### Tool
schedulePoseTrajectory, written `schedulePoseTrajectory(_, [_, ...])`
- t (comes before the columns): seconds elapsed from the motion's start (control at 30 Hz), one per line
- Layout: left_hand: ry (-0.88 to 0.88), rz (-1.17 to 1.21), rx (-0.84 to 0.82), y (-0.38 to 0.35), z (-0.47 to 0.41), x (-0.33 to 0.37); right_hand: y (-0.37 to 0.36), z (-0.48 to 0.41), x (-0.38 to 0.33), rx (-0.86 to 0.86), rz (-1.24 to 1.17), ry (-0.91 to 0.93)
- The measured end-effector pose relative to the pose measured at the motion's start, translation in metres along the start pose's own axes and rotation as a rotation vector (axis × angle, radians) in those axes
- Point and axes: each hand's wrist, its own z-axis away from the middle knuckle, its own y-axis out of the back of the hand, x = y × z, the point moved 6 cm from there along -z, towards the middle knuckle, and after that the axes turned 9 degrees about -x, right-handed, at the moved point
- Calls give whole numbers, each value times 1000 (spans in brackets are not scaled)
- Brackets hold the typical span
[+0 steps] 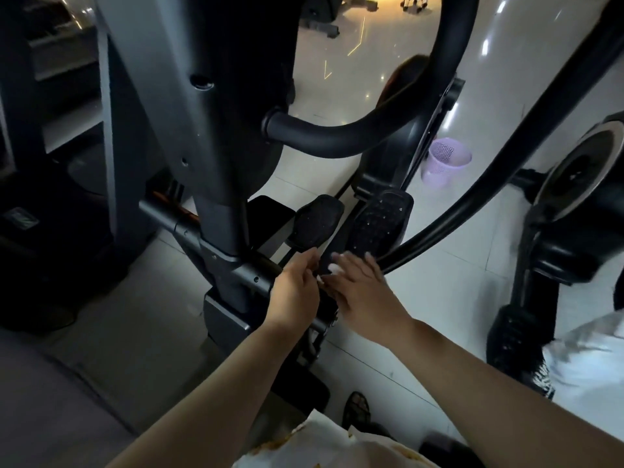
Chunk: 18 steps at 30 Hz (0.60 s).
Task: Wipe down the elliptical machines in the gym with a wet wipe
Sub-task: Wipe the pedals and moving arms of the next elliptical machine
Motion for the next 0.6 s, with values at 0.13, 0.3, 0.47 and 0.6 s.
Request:
schedulePoseTrajectory(0.13, [-42, -58, -94, -13, 8, 5, 1, -4, -7, -110, -153, 26])
schedulePoseTrajectory(0.3, [-91, -316, -168, -37, 6, 9, 18, 2, -11, -184, -255, 87])
schedulePoseTrajectory(0.47, [-118, -704, -267, -54, 5, 24, 24, 18, 13, -183, -136, 60])
schedulePoseTrajectory(0.6, [-108, -842, -256, -57, 5, 28, 29, 22, 15, -226, -121, 81])
